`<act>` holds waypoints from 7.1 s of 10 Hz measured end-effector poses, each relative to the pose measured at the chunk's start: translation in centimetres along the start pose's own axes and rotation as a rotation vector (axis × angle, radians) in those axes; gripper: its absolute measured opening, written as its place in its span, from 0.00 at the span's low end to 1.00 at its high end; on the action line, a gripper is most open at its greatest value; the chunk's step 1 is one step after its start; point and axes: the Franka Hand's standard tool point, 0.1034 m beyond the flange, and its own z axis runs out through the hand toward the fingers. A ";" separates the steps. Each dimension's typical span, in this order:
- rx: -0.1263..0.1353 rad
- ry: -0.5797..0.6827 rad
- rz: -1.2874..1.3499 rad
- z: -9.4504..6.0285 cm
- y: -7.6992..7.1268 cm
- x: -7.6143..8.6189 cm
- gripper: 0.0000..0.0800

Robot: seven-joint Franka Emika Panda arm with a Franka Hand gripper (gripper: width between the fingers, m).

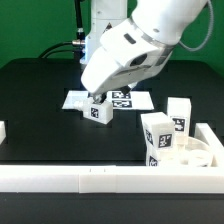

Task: Assemble stool

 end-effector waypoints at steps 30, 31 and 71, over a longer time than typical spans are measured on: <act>0.032 -0.020 0.009 -4.7 3.9 -3.0 0.40; 0.032 0.054 0.026 -5.2 4.0 -2.6 0.40; 0.331 1.105 0.955 -15.5 7.8 12.3 0.40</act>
Offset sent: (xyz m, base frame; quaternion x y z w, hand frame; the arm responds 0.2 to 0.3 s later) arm 0.0000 0.0000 0.0000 0.0000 -0.0650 0.0000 0.9979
